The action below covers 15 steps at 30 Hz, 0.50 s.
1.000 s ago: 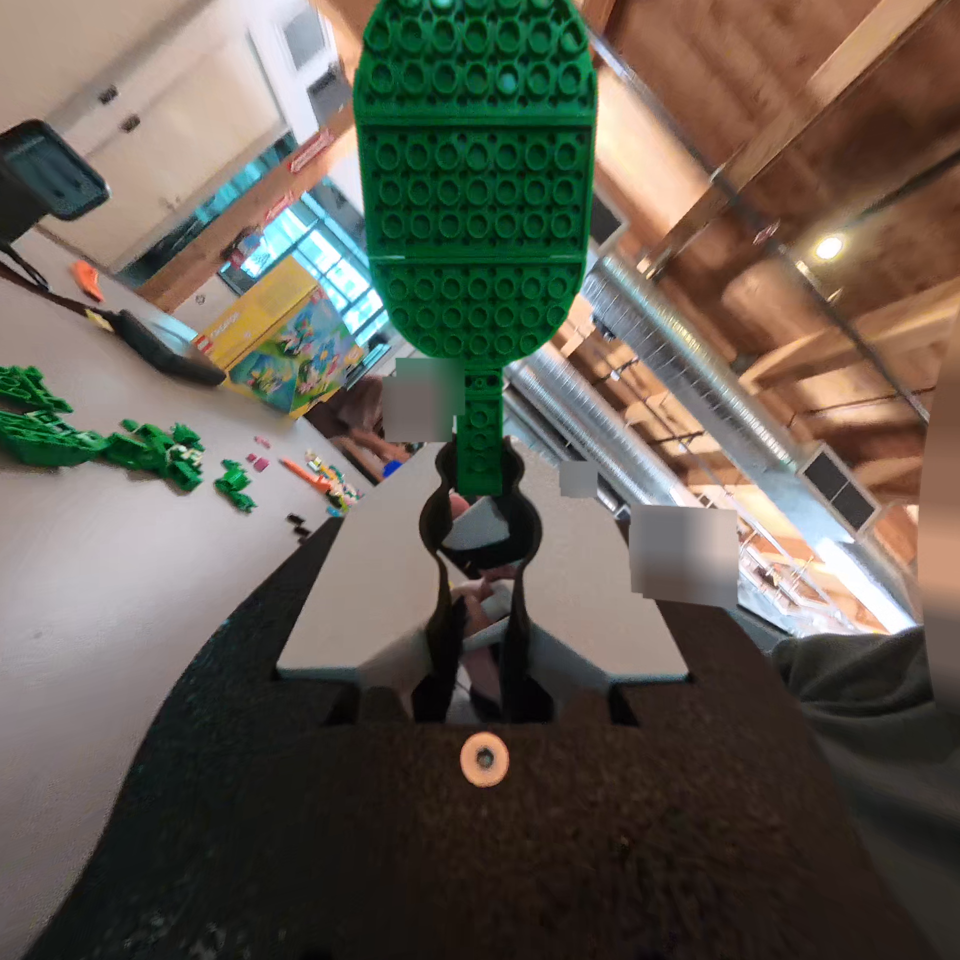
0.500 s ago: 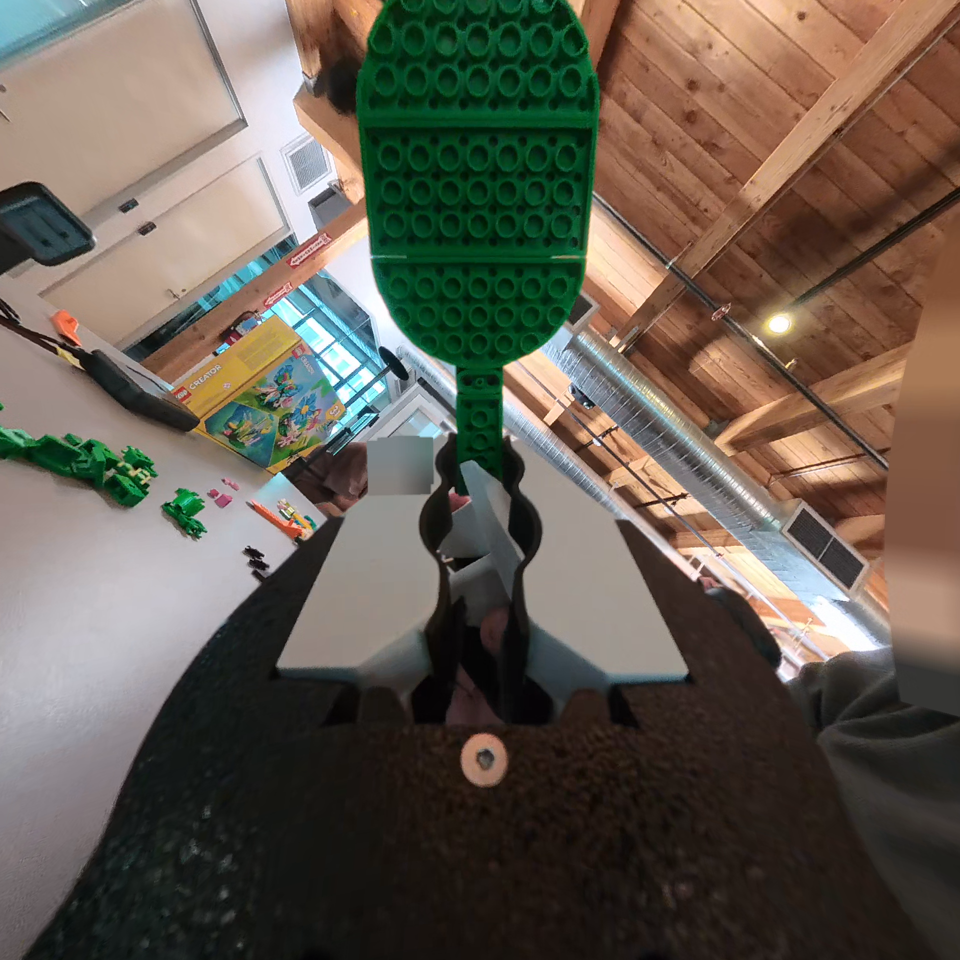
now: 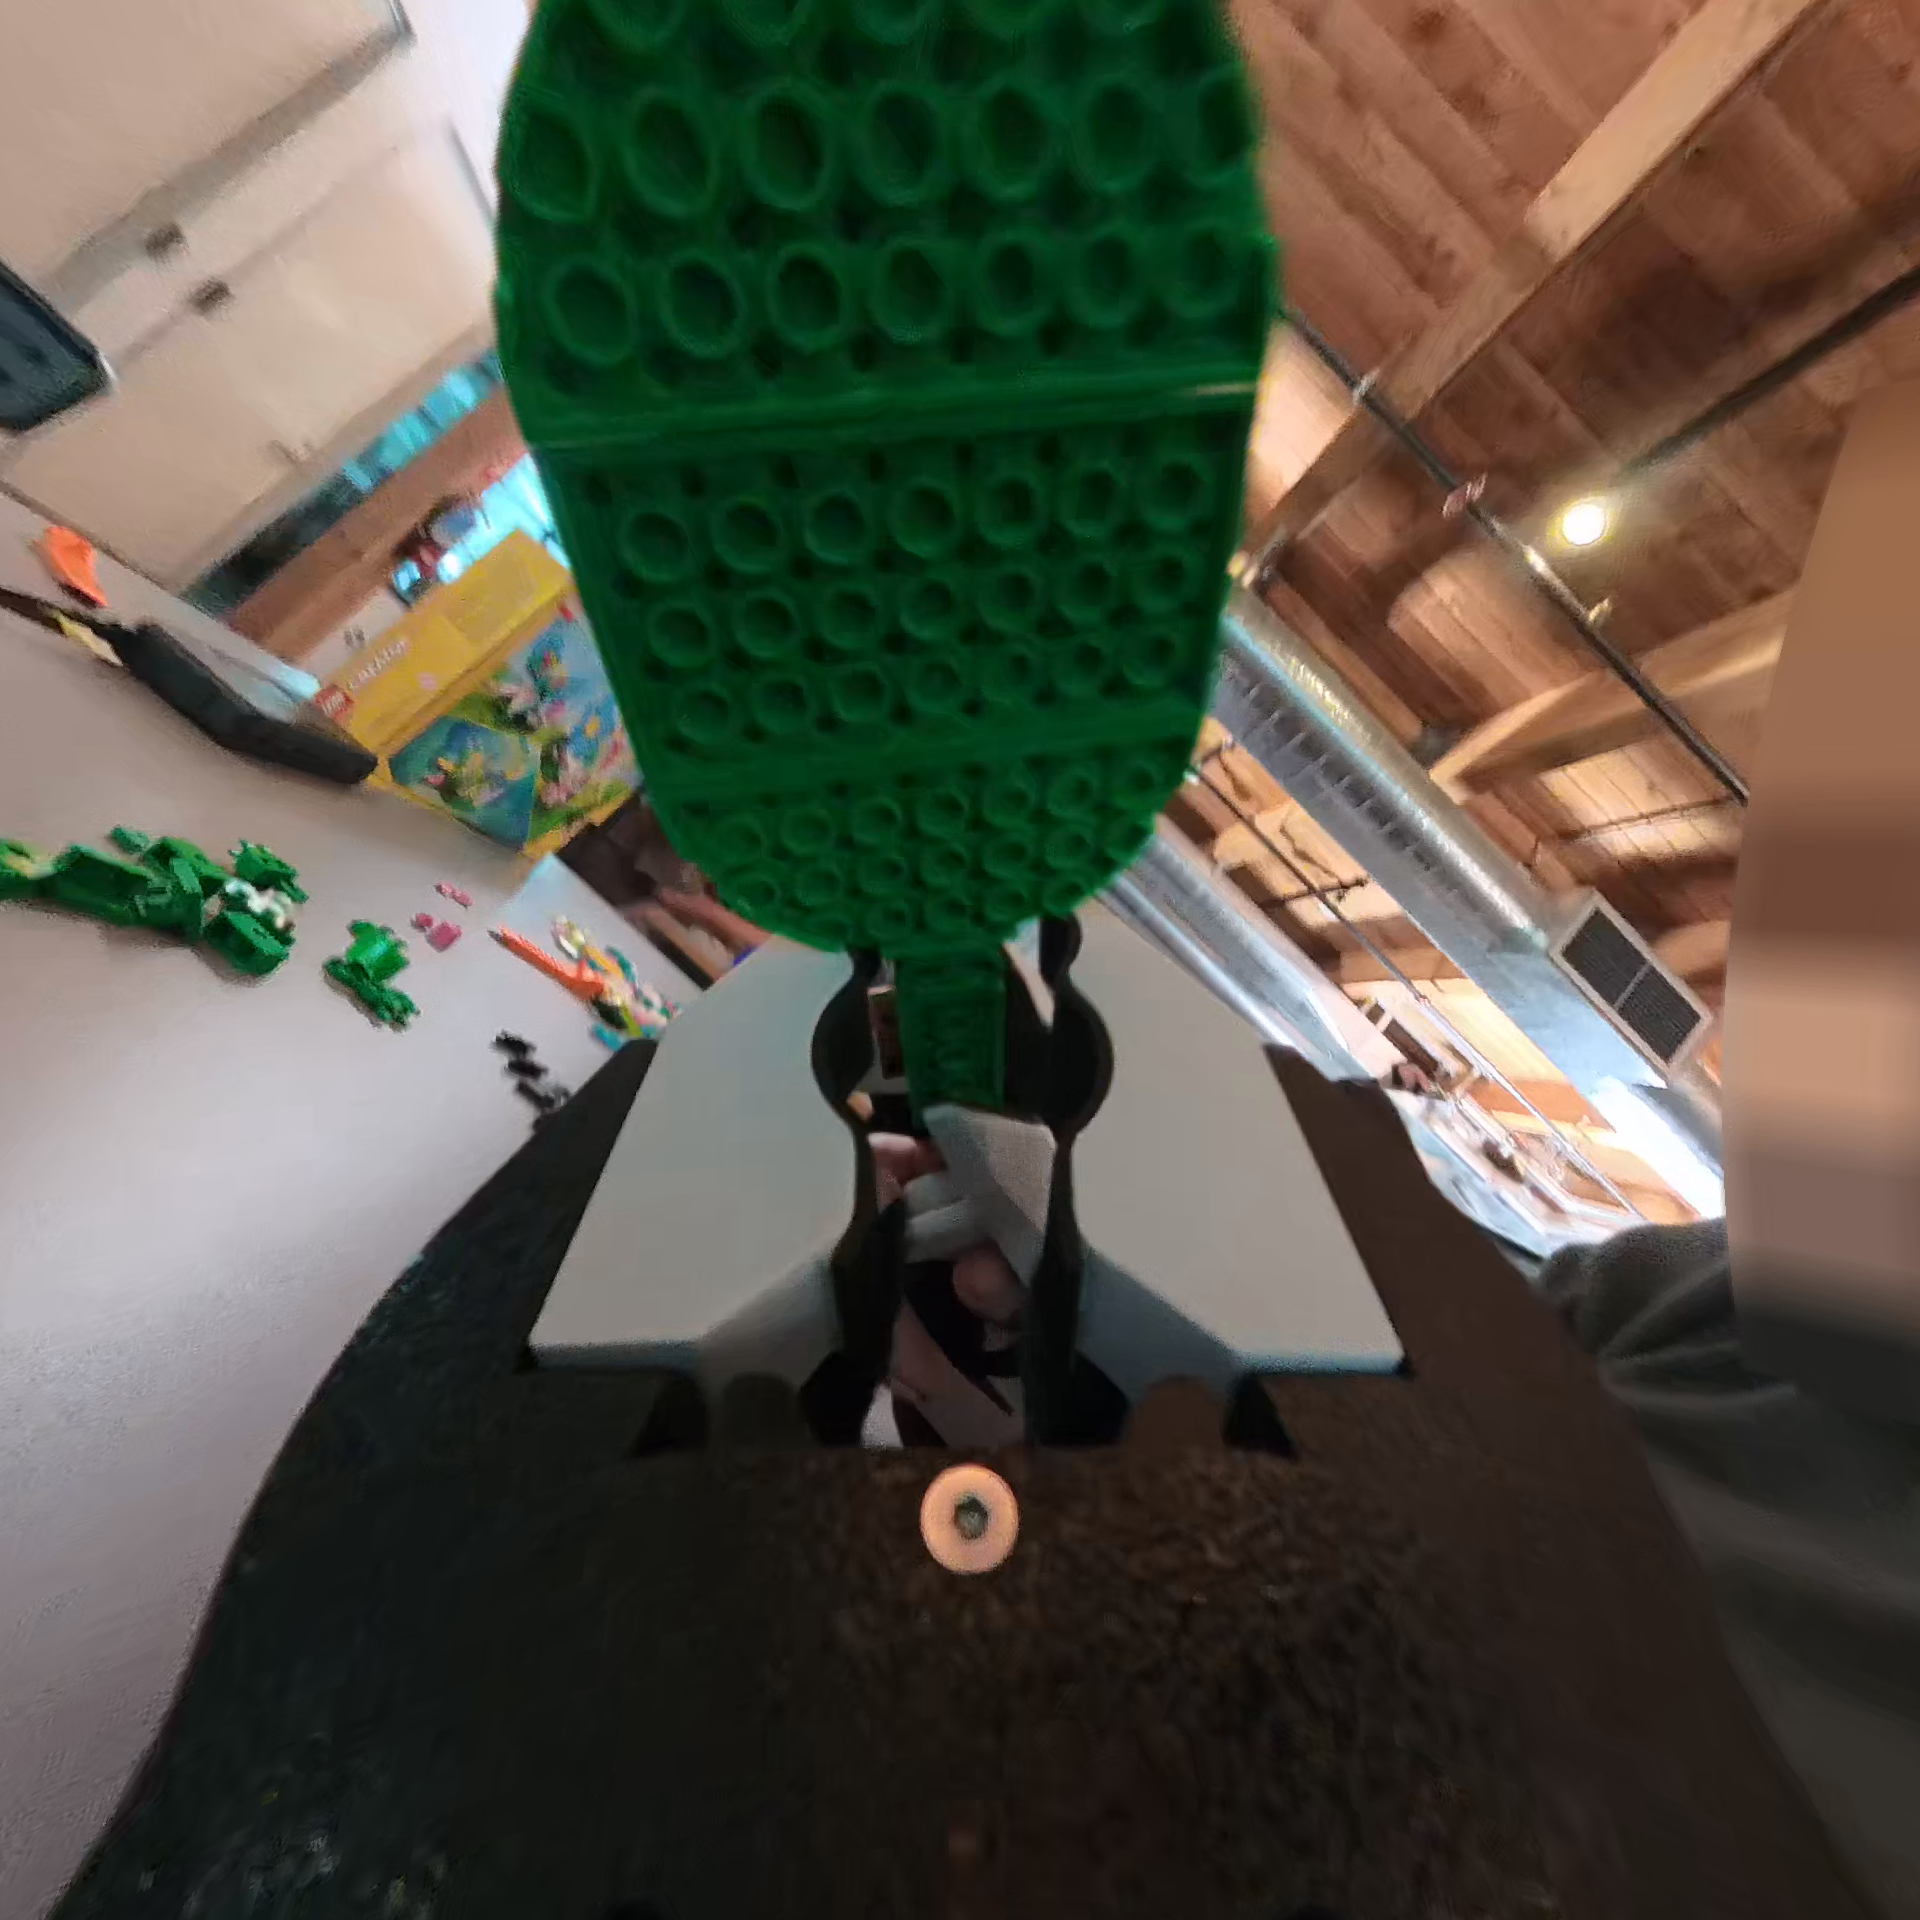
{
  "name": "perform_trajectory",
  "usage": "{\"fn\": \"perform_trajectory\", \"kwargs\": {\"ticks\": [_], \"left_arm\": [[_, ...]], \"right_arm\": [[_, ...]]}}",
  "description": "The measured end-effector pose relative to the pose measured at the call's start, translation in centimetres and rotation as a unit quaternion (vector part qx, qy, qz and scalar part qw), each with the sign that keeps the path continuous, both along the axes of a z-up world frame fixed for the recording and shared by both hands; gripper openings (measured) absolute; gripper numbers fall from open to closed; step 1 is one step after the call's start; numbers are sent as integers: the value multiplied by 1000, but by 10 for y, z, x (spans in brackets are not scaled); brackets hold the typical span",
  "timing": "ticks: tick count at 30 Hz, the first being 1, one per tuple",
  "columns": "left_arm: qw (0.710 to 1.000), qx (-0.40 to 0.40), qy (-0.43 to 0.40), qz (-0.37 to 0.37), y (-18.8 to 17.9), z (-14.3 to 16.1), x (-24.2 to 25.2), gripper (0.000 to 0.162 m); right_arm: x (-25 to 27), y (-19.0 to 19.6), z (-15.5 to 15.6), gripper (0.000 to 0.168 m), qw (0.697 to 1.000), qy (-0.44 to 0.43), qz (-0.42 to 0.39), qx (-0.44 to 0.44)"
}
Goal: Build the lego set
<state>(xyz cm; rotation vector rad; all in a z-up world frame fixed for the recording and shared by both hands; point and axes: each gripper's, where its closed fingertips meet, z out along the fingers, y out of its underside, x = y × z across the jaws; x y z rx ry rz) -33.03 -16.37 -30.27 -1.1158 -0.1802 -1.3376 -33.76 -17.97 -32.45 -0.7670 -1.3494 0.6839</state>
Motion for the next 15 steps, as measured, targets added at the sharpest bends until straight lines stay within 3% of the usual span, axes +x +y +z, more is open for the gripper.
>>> {"fn": "perform_trajectory", "kwargs": {"ticks": [3,10,15], "left_arm": [[999,-16,10,-40,1,-4,9,31],[998,-24,51,-29,2,-8,16,13],[999,-4,46,-5,-1,-3,7,12]], "right_arm": [[0,-7,-5,40,999,-18,33,4],[6,-7,-4,41,998,-4,59,-17],[9,-10,1,50,990,2,98,-103]]}}
